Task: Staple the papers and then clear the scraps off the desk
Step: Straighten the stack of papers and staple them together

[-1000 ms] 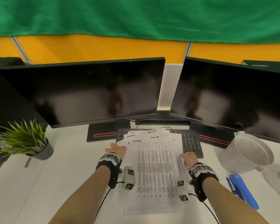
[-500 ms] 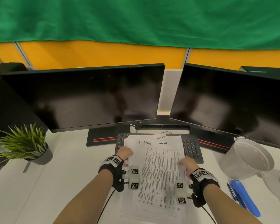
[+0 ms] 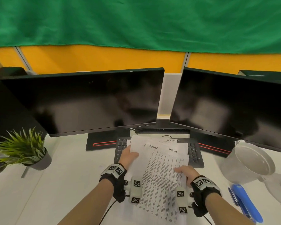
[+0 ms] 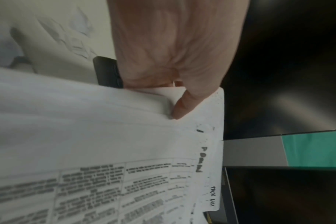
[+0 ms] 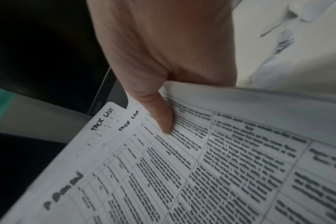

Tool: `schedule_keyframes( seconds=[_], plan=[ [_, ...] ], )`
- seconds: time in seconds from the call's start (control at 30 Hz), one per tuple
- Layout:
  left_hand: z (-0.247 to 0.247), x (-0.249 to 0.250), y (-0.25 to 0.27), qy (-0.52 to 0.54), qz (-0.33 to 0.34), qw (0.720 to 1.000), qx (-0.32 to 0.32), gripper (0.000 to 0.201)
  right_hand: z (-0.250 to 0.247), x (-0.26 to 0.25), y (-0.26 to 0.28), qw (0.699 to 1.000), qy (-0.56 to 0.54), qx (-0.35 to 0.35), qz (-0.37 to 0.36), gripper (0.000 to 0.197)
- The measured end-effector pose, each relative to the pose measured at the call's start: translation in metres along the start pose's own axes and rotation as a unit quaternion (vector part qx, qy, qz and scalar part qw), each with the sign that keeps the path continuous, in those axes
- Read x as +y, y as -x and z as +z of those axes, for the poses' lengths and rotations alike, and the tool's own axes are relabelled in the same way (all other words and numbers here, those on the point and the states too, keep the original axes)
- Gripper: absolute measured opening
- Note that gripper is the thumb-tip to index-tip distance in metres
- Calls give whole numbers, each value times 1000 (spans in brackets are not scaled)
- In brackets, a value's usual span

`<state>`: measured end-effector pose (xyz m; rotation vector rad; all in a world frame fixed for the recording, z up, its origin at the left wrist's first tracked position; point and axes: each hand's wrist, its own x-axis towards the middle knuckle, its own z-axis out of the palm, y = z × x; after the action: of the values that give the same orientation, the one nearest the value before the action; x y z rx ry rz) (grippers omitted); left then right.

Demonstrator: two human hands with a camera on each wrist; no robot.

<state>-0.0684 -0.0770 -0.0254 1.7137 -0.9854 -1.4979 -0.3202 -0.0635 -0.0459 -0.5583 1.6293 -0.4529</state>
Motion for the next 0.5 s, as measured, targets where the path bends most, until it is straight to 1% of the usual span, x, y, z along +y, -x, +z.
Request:
schedule_keyframes(
  seconds=[0.03, 0.1, 0.13, 0.17, 0.23, 0.27, 0.3, 0.33, 0.43, 0.5],
  plan=[
    [-4, -3, 0, 13, 3, 1000, 19, 34, -1, 0, 3, 1000, -9, -7, -3, 38],
    [-10, -6, 1, 44, 5, 998, 47, 50, -3, 0, 11, 999, -49, -17, -8, 33],
    [-13, -9, 1, 68, -3, 997, 47, 57, -5, 0, 13, 997, -72, -28, -11, 32],
    [-16, -9, 3, 101, -20, 994, 30, 59, -8, 0, 15, 995, -92, -46, -14, 33],
    [-23, -11, 6, 154, -56, 985, -43, 48, -13, -1, 22, 991, -111, -75, -23, 36],
    [-26, -9, 10, 163, -66, 981, -76, 41, -15, -2, 25, 988, -120, -88, -30, 35],
    [-29, -8, 12, 159, -67, 980, -93, 37, -17, -5, 30, 986, -127, -97, -37, 34],
    [-31, -6, 13, 153, -58, 982, -98, 37, -19, -7, 34, 985, -132, -102, -45, 33],
    [-33, 5, 15, 114, 1, 989, -89, 41, -24, -14, 42, 978, -155, -126, -65, 36],
    [-32, 14, 20, 104, 15, 989, -103, 42, -26, -18, 48, 974, -164, -138, -77, 37]
  ],
)
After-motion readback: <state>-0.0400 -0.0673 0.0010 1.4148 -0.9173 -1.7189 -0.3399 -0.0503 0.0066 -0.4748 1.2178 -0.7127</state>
